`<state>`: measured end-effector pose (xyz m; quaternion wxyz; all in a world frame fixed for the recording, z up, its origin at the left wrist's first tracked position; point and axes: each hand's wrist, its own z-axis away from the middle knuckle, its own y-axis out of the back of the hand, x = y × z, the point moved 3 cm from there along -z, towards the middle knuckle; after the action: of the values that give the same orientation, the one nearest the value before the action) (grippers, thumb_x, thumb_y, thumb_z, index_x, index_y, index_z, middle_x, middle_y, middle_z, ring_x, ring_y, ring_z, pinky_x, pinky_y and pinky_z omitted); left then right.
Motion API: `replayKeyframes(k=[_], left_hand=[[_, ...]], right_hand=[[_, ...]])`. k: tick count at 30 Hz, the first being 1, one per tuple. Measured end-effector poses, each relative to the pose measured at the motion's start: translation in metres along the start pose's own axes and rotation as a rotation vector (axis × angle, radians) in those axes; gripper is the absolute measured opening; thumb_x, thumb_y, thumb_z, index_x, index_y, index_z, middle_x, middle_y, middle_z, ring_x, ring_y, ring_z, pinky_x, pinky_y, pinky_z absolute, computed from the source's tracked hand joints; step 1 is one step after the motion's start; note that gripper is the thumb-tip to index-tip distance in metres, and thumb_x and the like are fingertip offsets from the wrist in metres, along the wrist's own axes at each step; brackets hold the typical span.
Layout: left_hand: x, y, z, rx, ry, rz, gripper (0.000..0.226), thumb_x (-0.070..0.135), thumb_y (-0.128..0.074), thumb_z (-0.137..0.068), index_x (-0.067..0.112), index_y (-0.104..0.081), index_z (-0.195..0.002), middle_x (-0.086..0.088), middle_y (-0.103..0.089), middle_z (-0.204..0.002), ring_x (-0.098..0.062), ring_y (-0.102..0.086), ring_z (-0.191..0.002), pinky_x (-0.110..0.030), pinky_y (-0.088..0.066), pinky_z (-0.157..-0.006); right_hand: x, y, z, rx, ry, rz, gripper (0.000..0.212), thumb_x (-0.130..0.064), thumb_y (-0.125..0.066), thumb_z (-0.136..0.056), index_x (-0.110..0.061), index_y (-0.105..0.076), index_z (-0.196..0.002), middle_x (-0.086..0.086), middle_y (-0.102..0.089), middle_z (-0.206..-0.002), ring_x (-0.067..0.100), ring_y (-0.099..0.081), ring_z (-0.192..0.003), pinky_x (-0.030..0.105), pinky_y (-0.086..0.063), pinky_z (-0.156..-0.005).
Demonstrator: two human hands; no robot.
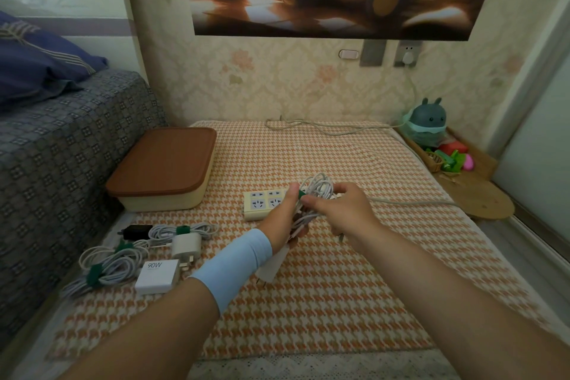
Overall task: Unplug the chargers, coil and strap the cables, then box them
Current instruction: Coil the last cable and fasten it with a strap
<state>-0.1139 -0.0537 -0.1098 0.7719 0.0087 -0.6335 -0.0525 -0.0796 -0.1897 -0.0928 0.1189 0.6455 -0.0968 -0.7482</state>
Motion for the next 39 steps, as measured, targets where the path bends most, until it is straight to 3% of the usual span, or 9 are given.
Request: replayKeyframes(k=[4,7,14,19,21,24,26,36,39], left_hand=[[-0.002,0.001,-0.008,0.083,0.023,-0.092,0.061,0.058,-0.017,-0.101,0.015,-0.061,-0.106,-0.006,-0.053,-0.058,-0.019,-0.042,-0.043,-0.029,-0.037,-0.049],[0.005,0.002,-0.006,0.186,-0.019,-0.157,0.052,0.047,-0.02,-0.103,0.012,-0.057,-0.093,-0.012,-0.052,-0.061,-0.021,-0.042,-0.047,-0.032,-0.037,-0.053],[0.003,0.016,-0.013,0.271,-0.031,-0.238,0.053,0.034,-0.023,-0.103,-0.004,-0.059,-0.099,-0.015,-0.055,-0.065,-0.022,-0.043,-0.047,-0.028,-0.037,-0.048],[0.01,0.01,-0.004,0.233,-0.099,-0.176,0.045,0.03,-0.029,-0.103,0.006,-0.055,-0.076,-0.008,-0.054,-0.054,-0.016,-0.042,-0.04,-0.023,-0.035,-0.045],[0.012,0.006,-0.002,0.184,-0.138,-0.173,0.042,0.027,-0.031,-0.103,0.005,-0.052,-0.073,-0.009,-0.051,-0.053,-0.019,-0.039,-0.043,-0.025,-0.032,-0.047],[0.01,0.007,-0.004,0.137,-0.241,-0.33,0.047,0.035,-0.034,-0.101,0.01,-0.045,-0.064,-0.01,-0.044,-0.053,-0.02,-0.035,-0.05,-0.031,-0.03,-0.054],[0.006,0.01,-0.005,0.131,-0.266,-0.448,0.05,0.043,-0.035,-0.098,0.017,-0.041,-0.056,0.001,-0.042,-0.047,-0.019,-0.035,-0.05,-0.032,-0.03,-0.056],[0.015,0.01,0.005,0.14,-0.402,-0.827,0.052,0.037,-0.032,-0.105,0.024,-0.045,-0.056,-0.015,-0.057,-0.059,-0.023,-0.042,-0.05,-0.031,-0.034,-0.053],[0.021,0.012,0.007,0.131,-0.415,-0.966,0.05,0.035,-0.033,-0.105,0.026,-0.042,-0.056,-0.008,-0.051,-0.054,-0.023,-0.041,-0.05,-0.031,-0.034,-0.052]], right_hand=[[-0.001,0.0,0.001,-0.038,-0.008,-0.027,0.066,-0.048,-0.087,-0.074,-0.016,-0.052,-0.12,0.011,-0.069,-0.103,0.016,-0.051,-0.055,0.026,-0.04,-0.045],[-0.004,0.002,0.006,-0.137,-0.003,-0.044,0.056,-0.044,-0.083,-0.08,-0.006,-0.062,-0.115,0.013,-0.061,-0.081,0.018,-0.047,-0.049,0.028,-0.04,-0.045],[0.0,0.024,-0.001,-0.454,0.039,0.04,0.009,-0.007,-0.069,-0.094,-0.003,-0.073,-0.1,0.007,-0.067,-0.075,0.019,-0.058,-0.066,0.035,-0.05,-0.069],[0.01,0.025,-0.008,-0.363,0.165,0.25,0.01,-0.015,-0.08,-0.085,-0.016,-0.081,-0.095,0.002,-0.079,-0.091,0.013,-0.071,-0.086,0.035,-0.057,-0.09],[0.009,0.021,-0.008,-0.334,0.239,0.294,0.018,-0.025,-0.081,-0.085,-0.021,-0.08,-0.103,-0.002,-0.078,-0.095,0.009,-0.071,-0.085,0.03,-0.057,-0.082],[0.008,0.019,-0.009,-0.391,0.306,0.383,0.012,-0.028,-0.073,-0.094,-0.023,-0.077,-0.103,0.008,-0.076,-0.08,0.019,-0.064,-0.057,0.027,-0.05,-0.05],[0.009,0.021,-0.009,-0.43,0.27,0.42,0.017,-0.026,-0.062,-0.101,-0.017,-0.076,-0.097,0.012,-0.074,-0.073,0.027,-0.068,-0.054,0.027,-0.05,-0.046],[0.003,0.031,-0.005,-0.509,-0.153,-0.117,0.037,-0.014,-0.038,-0.106,-0.004,-0.073,-0.107,0.016,-0.077,-0.103,0.029,-0.072,-0.092,0.045,-0.06,-0.089],[0.0,0.029,-0.002,-0.544,-0.289,-0.327,0.049,-0.025,-0.035,-0.099,0.011,-0.067,-0.108,0.025,-0.073,-0.105,0.036,-0.069,-0.089,0.046,-0.059,-0.084]])
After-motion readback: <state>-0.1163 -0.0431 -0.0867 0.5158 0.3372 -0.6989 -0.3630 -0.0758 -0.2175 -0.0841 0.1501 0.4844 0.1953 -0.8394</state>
